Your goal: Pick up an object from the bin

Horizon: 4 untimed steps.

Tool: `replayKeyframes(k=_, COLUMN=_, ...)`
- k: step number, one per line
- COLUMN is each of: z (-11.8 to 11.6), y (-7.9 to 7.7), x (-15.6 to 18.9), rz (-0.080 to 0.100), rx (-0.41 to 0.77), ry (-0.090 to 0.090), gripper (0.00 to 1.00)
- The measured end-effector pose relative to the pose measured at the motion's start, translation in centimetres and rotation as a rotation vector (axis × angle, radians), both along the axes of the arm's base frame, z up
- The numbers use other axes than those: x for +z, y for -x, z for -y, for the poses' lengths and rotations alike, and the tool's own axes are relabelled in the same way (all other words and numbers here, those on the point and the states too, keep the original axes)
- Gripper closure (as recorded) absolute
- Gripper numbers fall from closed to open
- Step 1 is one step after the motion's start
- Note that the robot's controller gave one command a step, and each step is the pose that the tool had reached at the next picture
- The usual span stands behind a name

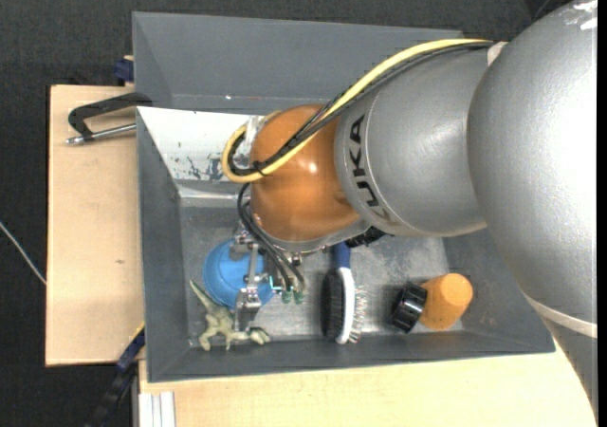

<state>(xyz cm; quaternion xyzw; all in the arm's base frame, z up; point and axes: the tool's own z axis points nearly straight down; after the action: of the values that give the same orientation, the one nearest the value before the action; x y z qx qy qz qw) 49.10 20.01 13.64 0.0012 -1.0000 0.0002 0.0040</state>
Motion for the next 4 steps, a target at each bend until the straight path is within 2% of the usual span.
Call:
replayKeyframes(k=1, z=-2.3, y=-0.5, x=-4.4, rz=0.016, rx=0.017, ry=-0.005, gripper=0.0)
replayKeyframes(k=2, z=2.7, y=-0.3, x=-3.5, rz=0.01, rx=0.331, ry=-0.001, gripper=0.0)
replayKeyframes(k=3, z=-3.4, y=0.0, x=-2.9, rz=0.016, rx=0.701, ry=-0.007, gripper=0.0)
replayKeyframes(k=4, z=-3.3, y=-0.8, x=-6.5, rz=0.012, rx=1.178, ry=-0.003, gripper=0.0)
